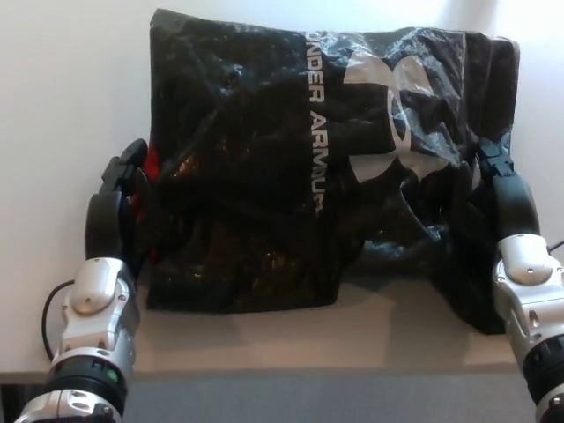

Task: A plastic bag is kept in the middle of the desk and the robot uses both its hands to grab the bag from the left and right and brings its hands close together to compress the bag

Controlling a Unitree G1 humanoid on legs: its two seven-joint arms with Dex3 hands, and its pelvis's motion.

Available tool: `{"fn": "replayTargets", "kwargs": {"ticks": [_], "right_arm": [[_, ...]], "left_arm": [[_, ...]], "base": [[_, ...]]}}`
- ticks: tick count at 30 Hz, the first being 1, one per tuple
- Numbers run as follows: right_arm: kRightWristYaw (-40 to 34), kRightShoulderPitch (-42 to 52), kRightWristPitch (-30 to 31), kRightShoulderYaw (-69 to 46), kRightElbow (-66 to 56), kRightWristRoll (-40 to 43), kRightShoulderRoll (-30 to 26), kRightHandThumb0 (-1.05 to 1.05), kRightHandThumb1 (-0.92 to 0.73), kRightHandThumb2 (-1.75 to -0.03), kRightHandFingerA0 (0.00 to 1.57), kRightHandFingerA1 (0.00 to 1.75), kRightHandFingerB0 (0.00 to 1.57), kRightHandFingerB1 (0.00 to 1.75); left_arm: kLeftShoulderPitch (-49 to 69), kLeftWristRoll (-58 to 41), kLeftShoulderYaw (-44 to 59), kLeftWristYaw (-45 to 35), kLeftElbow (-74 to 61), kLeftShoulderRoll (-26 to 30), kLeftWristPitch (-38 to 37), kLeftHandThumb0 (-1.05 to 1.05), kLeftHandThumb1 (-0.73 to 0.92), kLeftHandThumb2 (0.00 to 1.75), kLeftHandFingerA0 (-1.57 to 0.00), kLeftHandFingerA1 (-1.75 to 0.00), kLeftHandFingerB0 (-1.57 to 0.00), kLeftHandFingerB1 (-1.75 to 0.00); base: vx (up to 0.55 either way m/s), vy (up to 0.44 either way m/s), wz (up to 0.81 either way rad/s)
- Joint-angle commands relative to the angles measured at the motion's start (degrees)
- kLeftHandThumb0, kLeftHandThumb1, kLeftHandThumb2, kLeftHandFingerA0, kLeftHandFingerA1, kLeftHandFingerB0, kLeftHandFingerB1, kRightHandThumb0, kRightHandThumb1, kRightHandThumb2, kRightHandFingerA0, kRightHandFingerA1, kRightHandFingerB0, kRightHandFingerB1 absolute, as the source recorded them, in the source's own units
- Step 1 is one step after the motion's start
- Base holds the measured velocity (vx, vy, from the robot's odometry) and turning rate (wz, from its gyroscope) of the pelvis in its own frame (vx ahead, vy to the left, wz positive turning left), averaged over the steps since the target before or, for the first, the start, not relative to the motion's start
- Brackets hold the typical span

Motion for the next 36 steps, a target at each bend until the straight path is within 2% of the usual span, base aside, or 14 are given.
{"fn": "replayTargets", "kwargs": {"ticks": [1, 10, 11, 12, 22, 23, 26, 27, 28, 29, 32, 33, 34, 36], "right_arm": [[-0.15, -0.25, -2.87, -0.41, 2.39, 3.32, 2.29, -0.81, -0.87, -1.19, 0.10, 0.30, 0.00, 0.16], [6.29, 0.96, -6.42, -0.42, -1.25, 8.03, 6.31, -0.85, -0.87, -1.23, 0.06, 0.41, 0.05, 0.15], [8.67, 1.81, -7.40, 0.02, -3.73, 9.19, 7.16, -0.89, -0.90, -1.24, 0.07, 0.33, 0.05, 0.10], [10.01, 2.39, -7.84, 0.35, -5.58, 9.90, 7.76, -0.91, -0.92, -1.26, 0.03, 0.27, 0.02, 0.08], [12.93, 7.28, -8.23, 6.93, -24.24, 10.22, 10.51, -0.87, -0.85, -1.23, 0.00, 0.26, 0.00, 0.12], [11.64, 8.04, -9.05, 8.28, -25.67, 8.76, 10.67, -0.92, -0.80, -1.07, 0.00, 0.21, 0.00, 0.05], [10.48, 9.45, -11.97, 11.02, -27.05, 5.93, 9.84, -0.92, -0.90, -1.24, 0.00, 0.12, 0.00, 0.07], [9.87, 9.68, -12.60, 11.68, -27.34, 4.93, 9.57, -0.84, -0.88, -1.23, 0.00, 0.16, 0.00, 0.14], [9.11, 9.94, -13.04, 12.42, -27.72, 4.04, 9.29, -0.84, -0.88, -1.23, 0.00, 0.16, 0.00, 0.14], [8.57, 10.42, -13.35, 13.24, -28.31, 3.07, 8.91, -0.82, -0.83, -1.08, 0.00, 0.08, 0.00, 0.11], [8.75, 11.38, -14.16, 14.12, -28.63, 3.66, 8.62, -0.83, -0.88, -1.23, 0.00, 0.16, 0.00, 0.14], [8.78, 11.51, -14.15, 14.27, -28.55, 3.78, 8.54, -0.81, -0.80, -1.03, 0.00, 0.10, 0.00, 0.08], [8.57, 11.63, -14.13, 14.37, -28.43, 3.82, 8.55, -0.81, -0.88, -1.24, 0.00, 0.19, 0.00, 0.16], [8.50, 11.80, -13.90, 14.46, -28.45, 3.96, 8.49, -0.84, -0.82, -1.07, 0.00, 0.10, 0.00, 0.06]], "left_arm": [[0.53, -0.41, -1.14, -1.69, 0.85, -2.28, -0.13, -0.88, 0.91, 1.29, 0.00, -0.14, 0.00, -0.14], [2.18, 3.05, -6.34, 2.75, -3.92, -8.36, -2.52, -0.81, 0.88, 1.26, 0.00, -0.19, -0.05, -0.19], [1.85, 3.21, -7.20, 2.68, -4.92, -9.12, -2.59, -0.87, 0.83, 1.04, 0.00, -0.13, -0.04, -0.18], [1.63, 3.30, -7.78, 2.52, -5.68, -9.51, -2.41, -0.80, 0.88, 1.27, 0.00, -0.17, -0.02, -0.19], [2.81, 4.80, -13.12, 2.97, -18.82, -11.10, -5.35, -0.85, 0.92, 1.28, 0.00, -0.12, -0.02, -0.12], [3.31, 4.51, -13.54, 2.36, -20.29, -11.11, -6.26, -0.84, 0.92, 1.28, 0.00, -0.14, 0.00, -0.13], [4.34, 4.30, -14.44, 1.53, -21.82, -11.13, -7.51, -0.82, 0.90, 1.27, 0.00, -0.17, 0.00, -0.16], [4.54, 4.54, -14.67, 1.80, -22.19, -11.20, -7.81, -0.81, 0.92, 0.91, 0.00, -0.16, 0.00, -0.17], [4.77, 4.78, -14.97, 2.16, -22.66, -11.24, -8.06, -0.81, 0.92, 0.91, 0.00, -0.16, 0.00, -0.17], [5.16, 5.19, -15.38, 2.66, -23.23, -11.41, -8.55, -0.77, 0.88, 1.27, 0.00, -0.23, 0.00, -0.23], [6.54, 5.11, -16.08, 2.83, -24.58, -11.59, -8.97, -0.78, 0.92, 0.94, 0.00, -0.13, 0.00, -0.15], [6.94, 4.50, -15.99, 2.47, -24.63, -11.67, -8.82, -0.82, 0.91, 1.26, 0.00, -0.17, 0.00, -0.15], [7.23, 4.11, -15.90, 2.34, -24.56, -11.79, -8.79, -0.80, 0.90, 1.26, 0.00, -0.18, 0.00, -0.17], [7.58, 4.29, -16.08, 2.39, -24.93, -11.74, -8.43, -0.83, 0.92, 1.27, 0.00, -0.16, 0.00, -0.15]], "base": [[0.00, 0.000, 0.00], [0.00, 0.000, 0.00], [0.00, 0.000, 0.00], [0.00, 0.000, 0.00], [0.00, 0.000, 0.00], [0.00, 0.000, 0.00], [0.00, 0.000, 0.00], [0.00, 0.000, 0.00], [0.00, 0.000, 0.00], [0.00, 0.000, 0.00], [0.00, 0.000, 0.00], [0.00, 0.000, 0.00], [0.00, 0.000, 0.00], [0.00, 0.000, 0.00]]}}
